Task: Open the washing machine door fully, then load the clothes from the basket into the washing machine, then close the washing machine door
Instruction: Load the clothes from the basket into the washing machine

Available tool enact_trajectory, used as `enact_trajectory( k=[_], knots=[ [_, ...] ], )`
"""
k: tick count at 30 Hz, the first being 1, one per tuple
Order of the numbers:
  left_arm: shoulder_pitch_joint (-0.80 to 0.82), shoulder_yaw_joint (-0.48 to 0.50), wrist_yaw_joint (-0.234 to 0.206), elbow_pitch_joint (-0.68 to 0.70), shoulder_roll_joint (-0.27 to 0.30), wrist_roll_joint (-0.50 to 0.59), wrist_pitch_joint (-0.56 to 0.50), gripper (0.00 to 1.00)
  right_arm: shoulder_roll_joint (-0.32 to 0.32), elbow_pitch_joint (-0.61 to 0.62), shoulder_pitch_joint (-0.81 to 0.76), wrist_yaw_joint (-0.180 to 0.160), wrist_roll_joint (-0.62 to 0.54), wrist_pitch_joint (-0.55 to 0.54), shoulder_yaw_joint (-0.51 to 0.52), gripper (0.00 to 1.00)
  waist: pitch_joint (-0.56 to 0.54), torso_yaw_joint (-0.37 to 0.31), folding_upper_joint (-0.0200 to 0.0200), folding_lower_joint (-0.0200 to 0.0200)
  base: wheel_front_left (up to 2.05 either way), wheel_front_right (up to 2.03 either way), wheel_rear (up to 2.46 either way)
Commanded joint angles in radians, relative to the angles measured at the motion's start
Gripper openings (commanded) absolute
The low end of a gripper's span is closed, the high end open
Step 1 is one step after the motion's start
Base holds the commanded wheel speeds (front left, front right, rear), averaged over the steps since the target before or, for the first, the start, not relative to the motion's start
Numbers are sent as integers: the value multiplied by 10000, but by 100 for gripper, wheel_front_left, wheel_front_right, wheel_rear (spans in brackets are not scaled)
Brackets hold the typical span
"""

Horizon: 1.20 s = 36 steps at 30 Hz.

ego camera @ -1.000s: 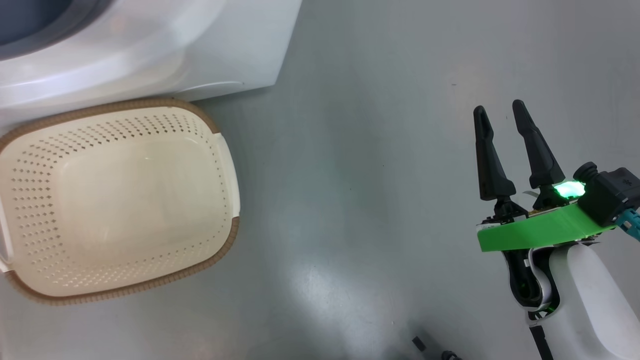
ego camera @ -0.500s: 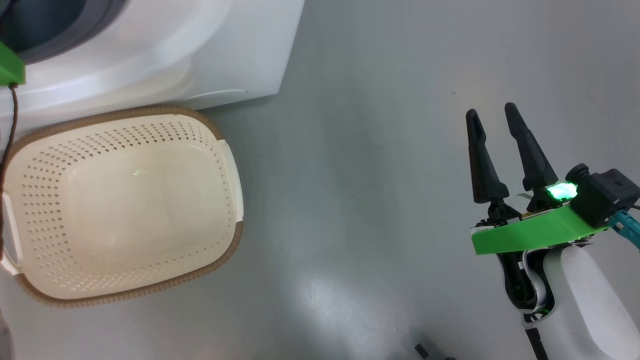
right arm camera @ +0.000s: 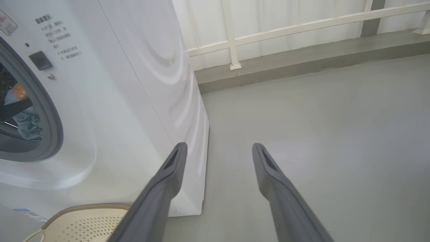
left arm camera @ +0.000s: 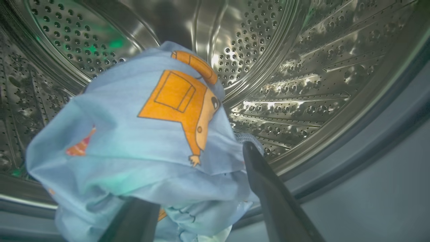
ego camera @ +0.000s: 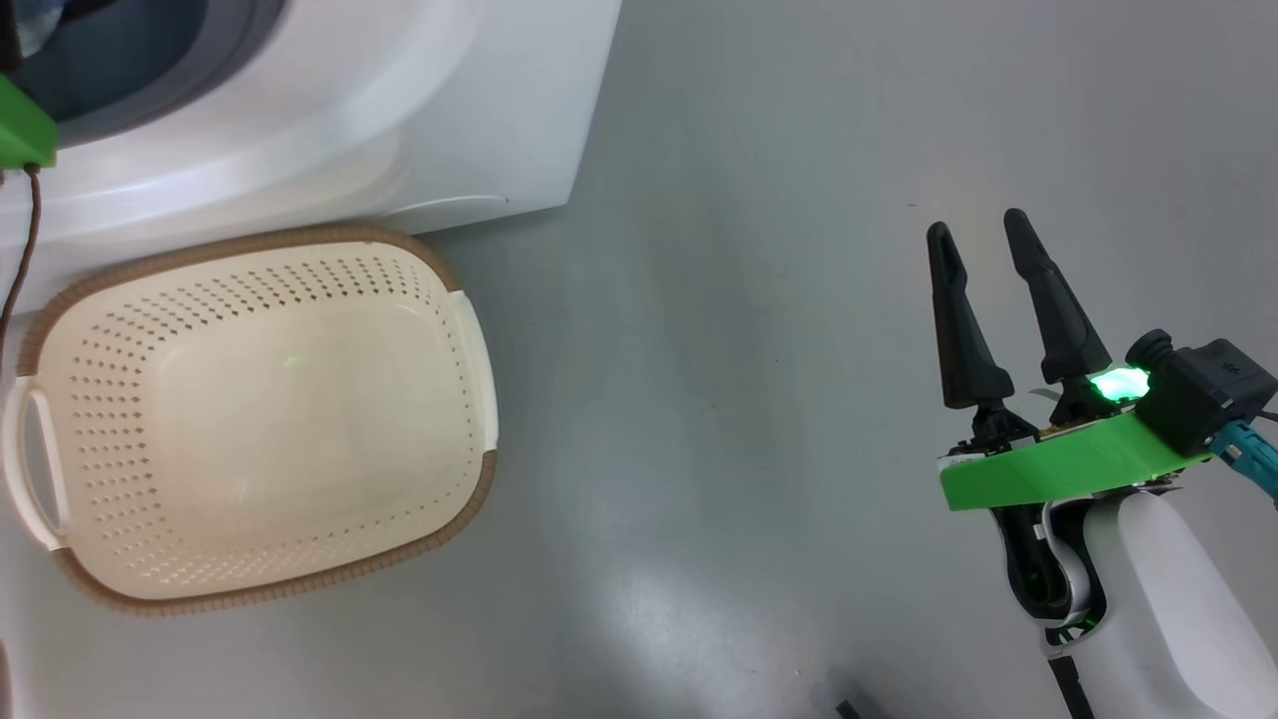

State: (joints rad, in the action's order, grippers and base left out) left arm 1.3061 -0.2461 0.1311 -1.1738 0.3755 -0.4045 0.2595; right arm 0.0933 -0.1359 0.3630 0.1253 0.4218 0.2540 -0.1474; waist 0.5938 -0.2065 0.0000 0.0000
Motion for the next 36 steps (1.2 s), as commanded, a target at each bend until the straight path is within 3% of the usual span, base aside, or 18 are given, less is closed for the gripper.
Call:
enact_trajectory(
  k=[1,17,36],
  knots=[
    [-90,52,-4,239,510,-169,20,100,30,199,-198,54,-17,78,-61,100,-77,80,0,0,0,0,0],
    [-1797,542,-4,1818,344,-887,21,100,224,183,-295,54,-19,78,30,100,-637,527,0,0,0,0,0],
    [-5883,2271,-4,4730,-694,63,22,100,775,-41,-893,54,-43,78,146,100,-2277,985,0,0,0,0,0]
  ],
)
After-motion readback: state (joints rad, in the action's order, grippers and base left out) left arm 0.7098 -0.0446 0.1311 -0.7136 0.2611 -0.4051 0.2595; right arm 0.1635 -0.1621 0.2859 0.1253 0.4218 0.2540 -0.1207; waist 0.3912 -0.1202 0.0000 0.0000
